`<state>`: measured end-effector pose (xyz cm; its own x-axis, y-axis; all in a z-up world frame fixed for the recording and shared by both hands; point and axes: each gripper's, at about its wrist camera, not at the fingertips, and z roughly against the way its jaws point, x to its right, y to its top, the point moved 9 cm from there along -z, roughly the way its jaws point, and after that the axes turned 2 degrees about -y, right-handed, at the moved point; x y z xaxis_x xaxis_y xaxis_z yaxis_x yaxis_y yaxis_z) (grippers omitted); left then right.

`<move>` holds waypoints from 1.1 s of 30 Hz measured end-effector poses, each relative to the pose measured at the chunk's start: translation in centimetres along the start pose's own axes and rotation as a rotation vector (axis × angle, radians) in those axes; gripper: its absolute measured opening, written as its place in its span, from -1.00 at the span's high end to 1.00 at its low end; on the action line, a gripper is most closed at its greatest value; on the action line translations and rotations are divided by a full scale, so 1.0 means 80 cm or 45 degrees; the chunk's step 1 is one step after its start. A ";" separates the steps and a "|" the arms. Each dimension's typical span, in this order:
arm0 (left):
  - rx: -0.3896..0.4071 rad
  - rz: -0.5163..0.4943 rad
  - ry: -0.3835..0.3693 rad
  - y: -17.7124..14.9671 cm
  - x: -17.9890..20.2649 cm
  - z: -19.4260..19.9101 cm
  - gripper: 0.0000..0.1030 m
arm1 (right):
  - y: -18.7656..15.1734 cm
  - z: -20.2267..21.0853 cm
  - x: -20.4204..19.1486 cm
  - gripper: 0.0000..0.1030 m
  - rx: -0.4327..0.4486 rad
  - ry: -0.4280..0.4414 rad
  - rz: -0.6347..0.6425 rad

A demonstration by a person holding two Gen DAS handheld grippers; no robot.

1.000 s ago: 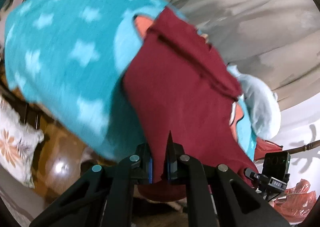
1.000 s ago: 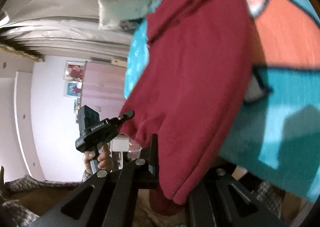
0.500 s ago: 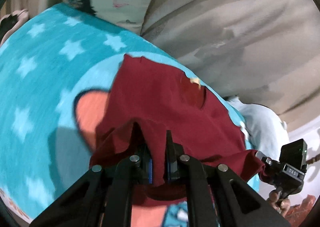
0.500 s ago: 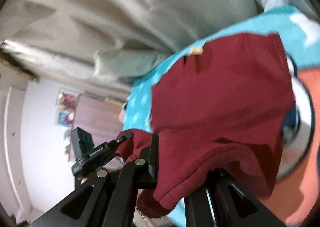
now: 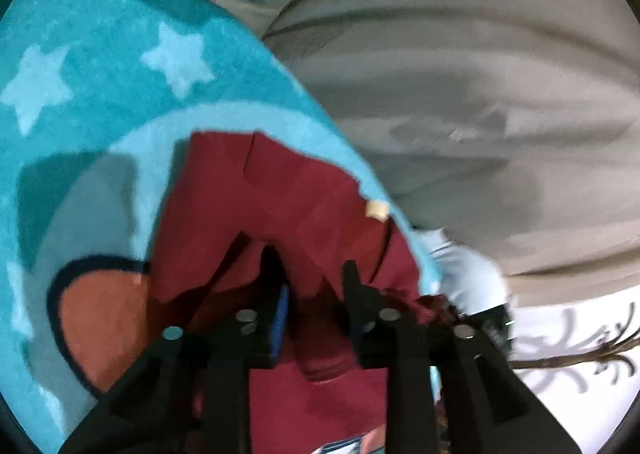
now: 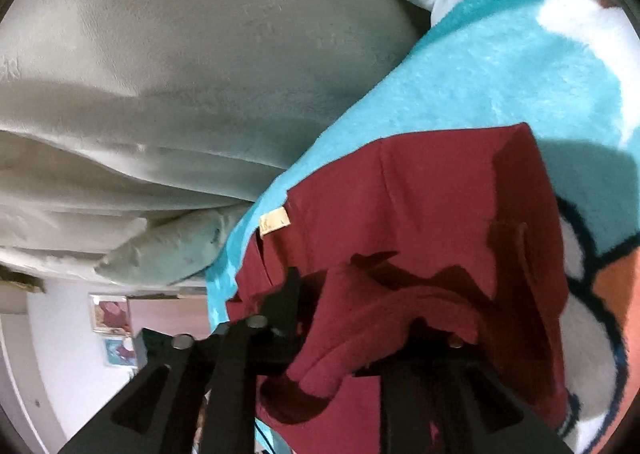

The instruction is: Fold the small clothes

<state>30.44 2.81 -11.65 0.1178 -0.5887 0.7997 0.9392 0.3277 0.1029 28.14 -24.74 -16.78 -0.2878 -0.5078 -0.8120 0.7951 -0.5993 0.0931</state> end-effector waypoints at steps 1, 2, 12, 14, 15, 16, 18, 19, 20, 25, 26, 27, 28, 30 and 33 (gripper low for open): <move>0.018 0.011 -0.028 0.004 0.002 0.007 0.41 | 0.001 0.001 -0.002 0.20 0.007 0.016 -0.005; 0.040 0.021 -0.059 0.008 0.006 0.015 0.38 | 0.005 0.002 -0.006 0.01 0.018 0.031 -0.008; 0.131 -0.266 0.089 -0.016 0.058 0.049 0.17 | 0.029 0.033 -0.036 -0.29 0.146 -0.093 0.121; 0.067 -0.329 0.124 -0.034 0.067 0.023 0.17 | 0.022 0.046 -0.048 -0.29 0.190 -0.122 0.189; 0.040 -0.336 0.139 -0.039 0.066 0.011 0.17 | 0.014 0.045 -0.053 -0.29 0.180 -0.119 0.214; 0.017 -0.338 0.166 -0.042 0.063 -0.003 0.17 | 0.006 0.040 -0.056 -0.29 0.152 -0.110 0.230; 0.042 -0.320 0.279 -0.032 0.044 -0.023 0.17 | -0.018 0.013 -0.061 -0.29 0.046 -0.119 0.264; 0.071 -0.301 0.338 -0.023 0.030 -0.025 0.17 | -0.026 -0.002 -0.054 -0.29 0.004 -0.167 0.287; 0.112 -0.238 0.403 -0.009 0.005 -0.022 0.18 | -0.027 -0.008 -0.048 -0.29 -0.005 -0.207 0.292; 0.127 0.009 0.258 0.022 -0.049 -0.004 0.66 | 0.026 -0.002 0.004 -0.11 0.110 -0.322 0.171; 0.131 0.034 0.237 0.025 -0.051 0.001 0.66 | 0.044 0.009 0.012 -0.11 0.157 -0.364 0.145; 0.134 0.046 0.229 0.028 -0.051 0.005 0.65 | 0.057 0.019 0.018 -0.11 0.190 -0.385 0.127; 0.139 0.051 0.226 0.030 -0.051 0.009 0.65 | 0.071 0.033 0.024 -0.13 0.225 -0.408 0.110; 0.154 0.042 0.227 0.031 -0.050 0.020 0.65 | 0.080 0.058 0.028 -0.17 0.280 -0.460 0.118; 0.231 -0.013 0.365 0.041 -0.055 0.043 0.45 | 0.068 0.085 0.024 -0.18 0.272 -0.439 0.181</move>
<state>31.93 9.03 -12.84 0.2191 -0.7681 0.6016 0.8710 0.4318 0.2341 28.27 -33.16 -13.96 -0.3735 -0.7502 -0.5456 0.7219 -0.6044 0.3369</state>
